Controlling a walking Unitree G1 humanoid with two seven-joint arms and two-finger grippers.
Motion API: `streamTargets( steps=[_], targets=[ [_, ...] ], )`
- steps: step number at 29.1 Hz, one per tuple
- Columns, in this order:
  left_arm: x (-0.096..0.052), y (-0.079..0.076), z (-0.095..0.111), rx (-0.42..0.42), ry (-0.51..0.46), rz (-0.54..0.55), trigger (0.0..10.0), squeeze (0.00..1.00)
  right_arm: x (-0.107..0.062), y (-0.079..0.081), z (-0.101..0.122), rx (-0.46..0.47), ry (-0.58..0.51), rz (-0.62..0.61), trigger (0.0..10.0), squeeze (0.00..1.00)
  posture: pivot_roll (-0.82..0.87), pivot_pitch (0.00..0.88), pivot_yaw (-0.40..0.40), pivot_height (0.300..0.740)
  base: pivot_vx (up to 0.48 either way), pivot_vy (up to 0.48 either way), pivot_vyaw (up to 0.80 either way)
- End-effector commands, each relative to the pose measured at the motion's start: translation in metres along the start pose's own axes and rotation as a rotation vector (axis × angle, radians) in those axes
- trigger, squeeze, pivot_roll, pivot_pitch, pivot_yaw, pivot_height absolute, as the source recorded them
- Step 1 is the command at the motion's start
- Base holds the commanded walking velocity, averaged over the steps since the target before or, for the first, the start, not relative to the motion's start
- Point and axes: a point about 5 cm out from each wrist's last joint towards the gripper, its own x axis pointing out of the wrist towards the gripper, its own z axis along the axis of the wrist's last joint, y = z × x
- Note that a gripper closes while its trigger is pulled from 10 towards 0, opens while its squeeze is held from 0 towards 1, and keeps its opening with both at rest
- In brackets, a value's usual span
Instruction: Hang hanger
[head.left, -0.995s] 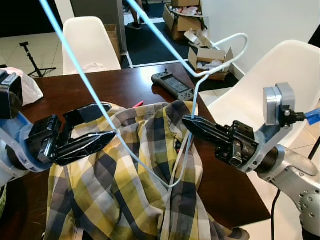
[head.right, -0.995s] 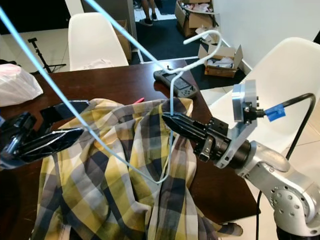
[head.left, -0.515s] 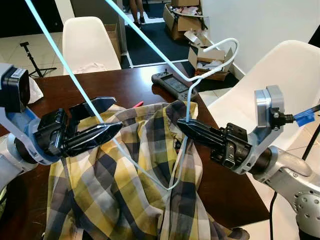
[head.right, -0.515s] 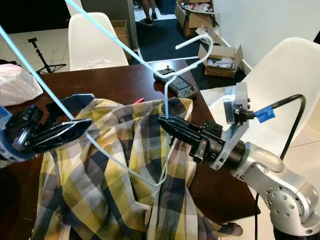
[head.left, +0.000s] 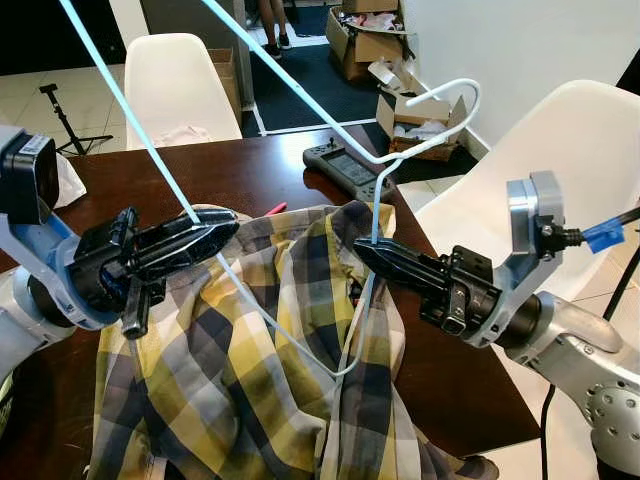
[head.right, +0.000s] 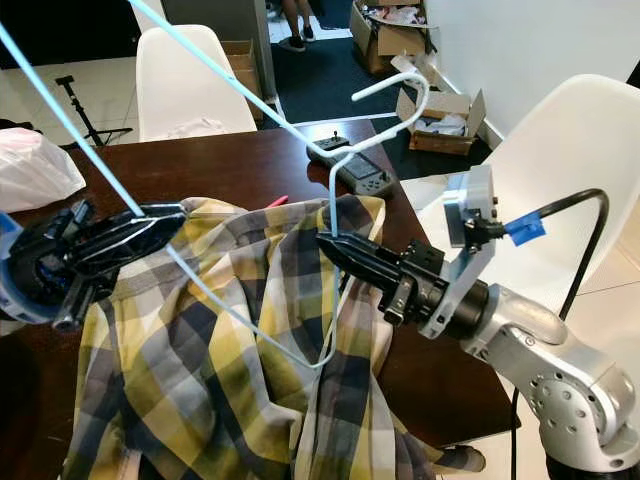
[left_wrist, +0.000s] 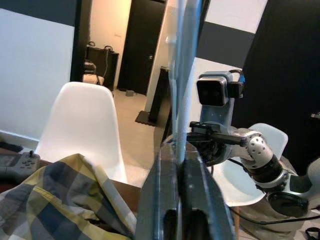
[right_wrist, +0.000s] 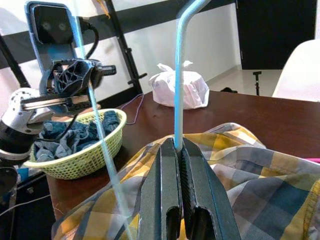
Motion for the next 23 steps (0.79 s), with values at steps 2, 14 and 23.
streamTargets(
  steps=[2, 14, 23],
  targets=[
    [-0.003, 0.0, 0.002, 0.005, -0.012, 0.003, 0.0, 0.0, 0.003, 0.002, -0.001, -0.009, -0.004, 0.0, 10.0, 0.0, 0.02, 0.152, 0.014, 0.74, 0.0, 0.0, 0.0],
    [-0.008, 0.003, 0.006, 0.032, -0.01, 0.029, 0.0, 0.0, 0.009, 0.009, -0.002, 0.037, -0.093, 0.053, 10.0, 0.0, 0.02, 0.151, 0.011, 0.74, 0.0, 0.0, 0.0],
    [-0.01, 0.0, 0.012, 0.041, -0.031, 0.004, 0.0, 0.0, 0.01, 0.027, 0.01, 0.163, -0.308, 0.232, 10.0, 0.0, 0.03, 0.147, 0.008, 0.74, 0.0, 0.0, 0.0]
  ],
)
